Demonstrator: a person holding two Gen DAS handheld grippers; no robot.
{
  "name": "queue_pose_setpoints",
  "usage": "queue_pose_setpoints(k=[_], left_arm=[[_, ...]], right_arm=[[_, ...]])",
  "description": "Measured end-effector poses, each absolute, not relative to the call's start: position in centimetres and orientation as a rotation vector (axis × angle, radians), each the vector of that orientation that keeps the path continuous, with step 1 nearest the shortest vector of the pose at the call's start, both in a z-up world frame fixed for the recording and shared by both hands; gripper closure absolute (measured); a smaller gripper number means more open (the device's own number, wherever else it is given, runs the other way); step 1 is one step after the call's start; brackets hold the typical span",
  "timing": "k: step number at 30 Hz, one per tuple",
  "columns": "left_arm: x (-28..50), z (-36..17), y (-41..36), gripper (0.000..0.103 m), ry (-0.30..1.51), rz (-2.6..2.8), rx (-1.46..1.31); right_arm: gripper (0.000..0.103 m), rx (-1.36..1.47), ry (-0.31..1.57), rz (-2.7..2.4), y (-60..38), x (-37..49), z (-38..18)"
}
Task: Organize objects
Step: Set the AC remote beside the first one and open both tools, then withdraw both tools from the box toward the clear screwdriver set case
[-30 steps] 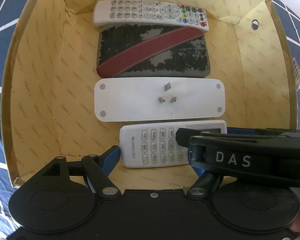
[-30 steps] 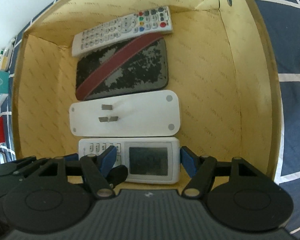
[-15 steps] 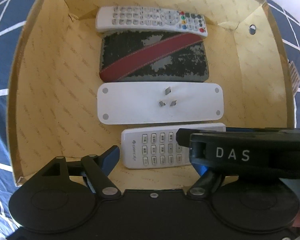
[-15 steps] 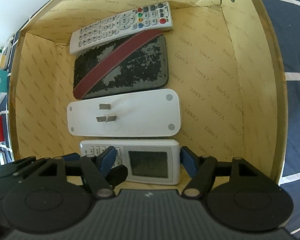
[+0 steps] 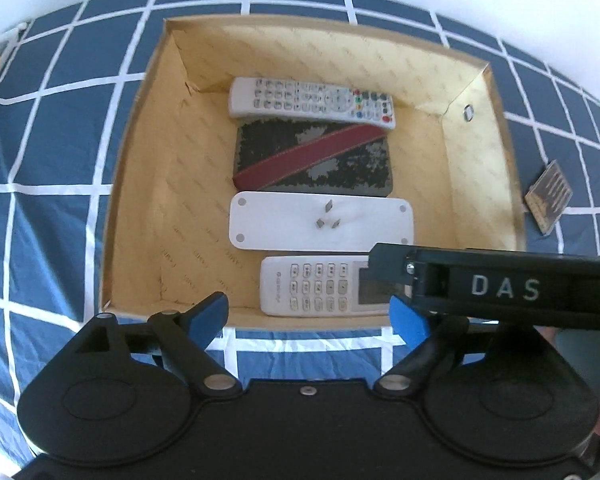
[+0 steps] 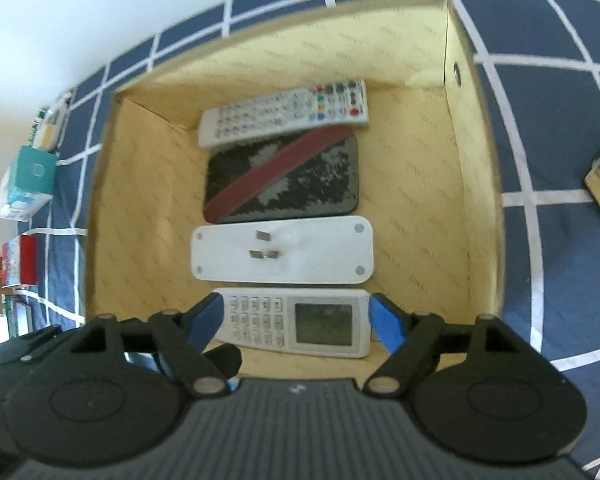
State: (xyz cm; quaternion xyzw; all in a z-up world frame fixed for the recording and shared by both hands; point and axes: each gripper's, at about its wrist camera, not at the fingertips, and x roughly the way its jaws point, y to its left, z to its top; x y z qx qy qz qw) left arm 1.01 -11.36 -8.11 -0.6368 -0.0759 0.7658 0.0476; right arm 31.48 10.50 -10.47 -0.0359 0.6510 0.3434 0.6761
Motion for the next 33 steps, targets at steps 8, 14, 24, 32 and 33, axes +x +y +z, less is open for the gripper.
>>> queue_pose_setpoints(k=[8, 14, 24, 32, 33], left_arm=[[3.2, -5.1, -10.4, 0.006, -0.201, 2.395, -1.852], [4.4, -4.0, -8.6, 0.001, -0.154, 2.417, -1.821], [5.6, -3.4, -3.6, 0.0, -0.136, 2.433, -1.814], [6.8, -2.7, 2.7, 0.0, -0.153, 2.465, -1.805], [6.9, -2.7, 3.5, 0.0, -0.159, 2.466, -1.805]], right_arm=[[0.002, -0.08, 1.37, 0.768, 7.1, 30.7, -7.3], [0.0, -0.077, 1.337, 0.745, 3.8, 31.0, -6.2], [0.0, -0.093, 1.301, 0.744, -2.6, 33.1, -5.3], [0.0, -0.112, 1.292, 0.748, -8.8, 36.4, -5.1], [0.0, -0.117, 1.294, 0.75, -9.7, 36.9, -5.1]])
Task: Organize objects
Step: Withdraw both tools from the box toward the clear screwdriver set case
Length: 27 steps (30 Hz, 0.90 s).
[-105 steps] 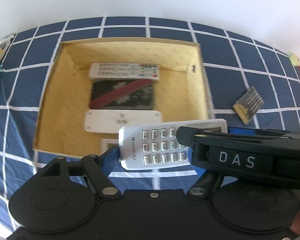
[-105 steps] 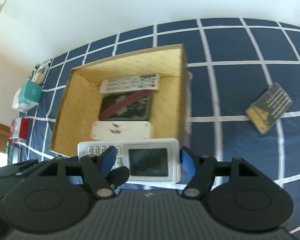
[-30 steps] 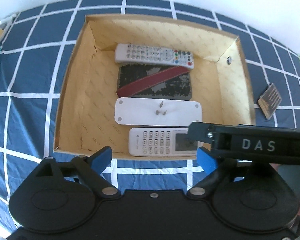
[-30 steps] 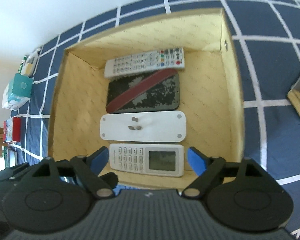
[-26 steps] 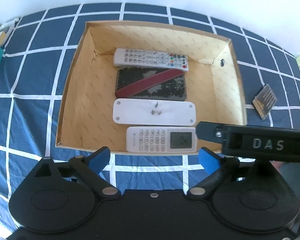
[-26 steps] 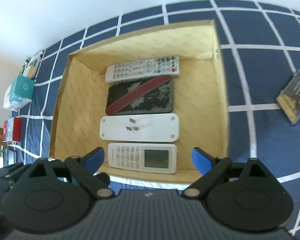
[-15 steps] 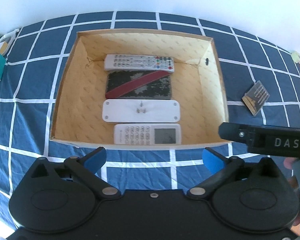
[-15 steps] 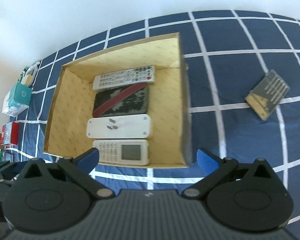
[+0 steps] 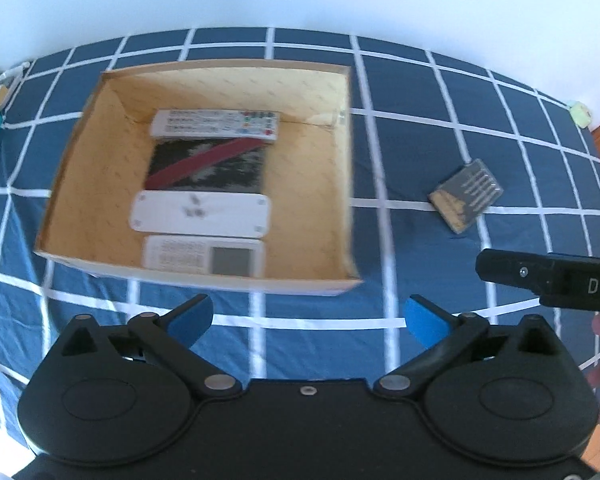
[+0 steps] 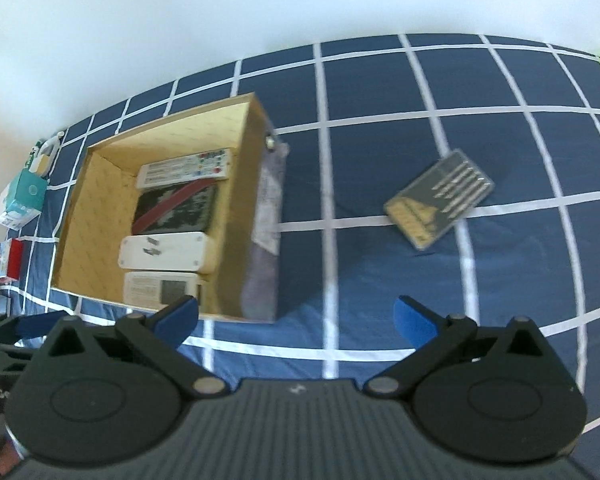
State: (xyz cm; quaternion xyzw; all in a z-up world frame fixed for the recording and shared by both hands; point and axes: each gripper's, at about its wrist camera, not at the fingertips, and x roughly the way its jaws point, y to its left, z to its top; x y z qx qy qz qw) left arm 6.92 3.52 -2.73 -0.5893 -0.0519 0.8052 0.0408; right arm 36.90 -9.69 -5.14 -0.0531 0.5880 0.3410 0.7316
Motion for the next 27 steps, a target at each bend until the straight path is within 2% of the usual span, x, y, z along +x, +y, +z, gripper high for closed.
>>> queue_pose_setpoints(k=[14, 27], left_arm=[[8.5, -3.9, 13.2, 0.0, -0.297, 2.535, -1.838], [5.6, -5.3, 17.5, 0.0, -0.318, 2.573, -1.911]], right_arm=[[0.0, -0.213, 1.273, 0.82, -18.5, 43.2, -6.0], [0.0, -0.302, 1.285, 0.924, -18.7, 48.8, -7.1]])
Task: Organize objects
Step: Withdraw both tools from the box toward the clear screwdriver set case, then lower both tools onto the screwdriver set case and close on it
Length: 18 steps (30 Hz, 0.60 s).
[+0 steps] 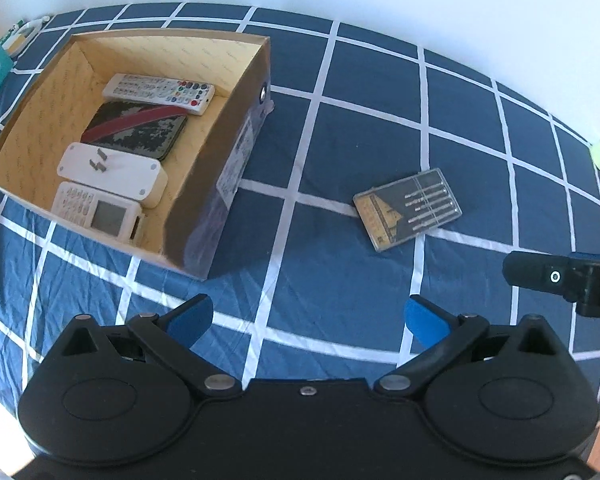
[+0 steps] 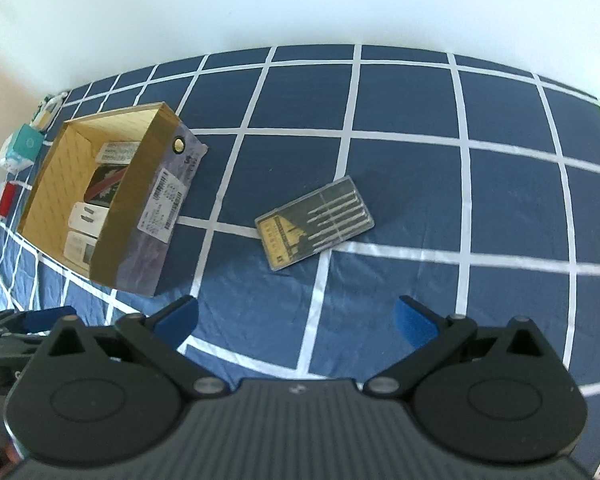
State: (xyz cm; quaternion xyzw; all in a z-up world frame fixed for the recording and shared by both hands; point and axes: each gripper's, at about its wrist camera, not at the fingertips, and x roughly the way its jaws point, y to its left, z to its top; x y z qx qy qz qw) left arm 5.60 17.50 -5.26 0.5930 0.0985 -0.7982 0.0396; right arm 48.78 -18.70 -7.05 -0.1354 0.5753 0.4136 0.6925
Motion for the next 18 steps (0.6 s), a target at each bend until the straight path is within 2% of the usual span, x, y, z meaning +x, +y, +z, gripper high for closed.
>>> queue_pose_setpoints(k=[10, 18], left_arm=[[0.8, -9.2, 19.3, 0.0, 0.315, -2.355, 1.868], [-2.5, -13.0, 20.6, 0.0, 0.321, -2.296, 1.939]], right_arm=[[0.0, -0.455, 1.304, 1.013, -13.3, 53.5, -10.1], [0.0, -0.543, 1.369, 1.055, -9.5, 56.2, -14.8]])
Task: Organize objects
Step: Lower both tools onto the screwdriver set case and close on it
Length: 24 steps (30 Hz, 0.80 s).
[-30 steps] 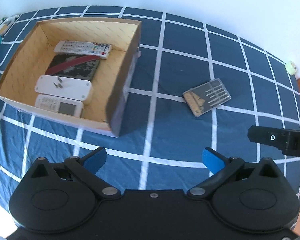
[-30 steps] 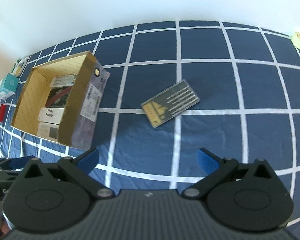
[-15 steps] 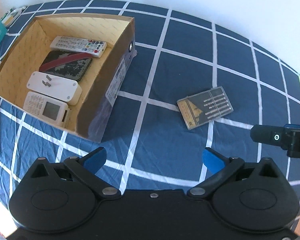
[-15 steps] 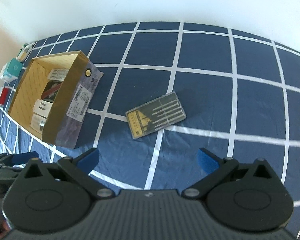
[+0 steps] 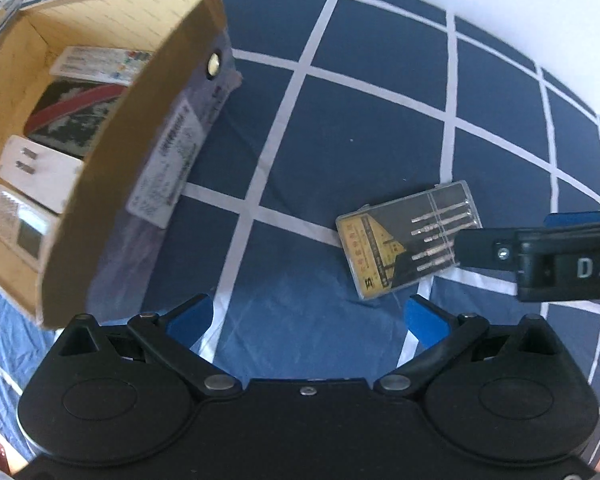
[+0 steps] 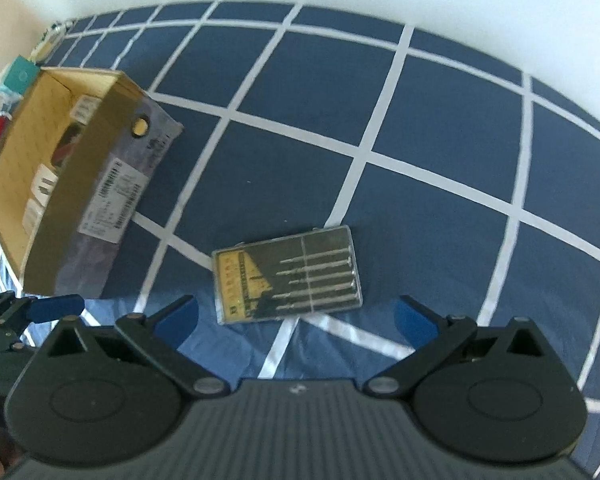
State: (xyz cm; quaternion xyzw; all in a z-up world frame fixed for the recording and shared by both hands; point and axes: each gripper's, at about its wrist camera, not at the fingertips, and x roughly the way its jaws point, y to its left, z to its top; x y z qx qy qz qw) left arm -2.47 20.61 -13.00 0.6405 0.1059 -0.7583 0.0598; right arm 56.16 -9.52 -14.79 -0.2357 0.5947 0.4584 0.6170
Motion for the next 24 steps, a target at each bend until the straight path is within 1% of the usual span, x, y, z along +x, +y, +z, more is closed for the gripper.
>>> queue_pose_setpoints(k=[6, 12, 15, 17, 21, 24], left_arm=[[-3.8, -15.6, 20.6, 0.0, 0.352, -2.233, 1.966], [-4.2, -17.3, 20.8, 0.0, 0.375, -2.199, 2.007], [-4.2, -17.8, 20.8, 0.0, 0.381, -2.194, 2.017], [-4.1, -18.0, 20.7, 0.0, 0.39, -2.194, 2.02], [-3.7, -18.0, 20.8, 0.0, 0.387, -2.198, 2.021], [-3.4, -18.0, 20.7, 0.0, 0.398, -2.193, 2.017]], right_arm=[[0.0, -0.583, 1.419, 1.06, -7.8, 57.1, -18.6], [0.001, -0.596, 1.454, 1.057, -6.8, 57.3, -21.0], [0.003, -0.599, 1.464, 1.061, -6.4, 57.3, -21.5], [0.008, -0.607, 1.465, 1.068, -6.3, 57.2, -21.7], [0.009, -0.643, 1.437, 1.061, -6.1, 56.6, -21.6], [0.017, -0.666, 1.412, 1.034, -6.1, 56.1, -21.4]])
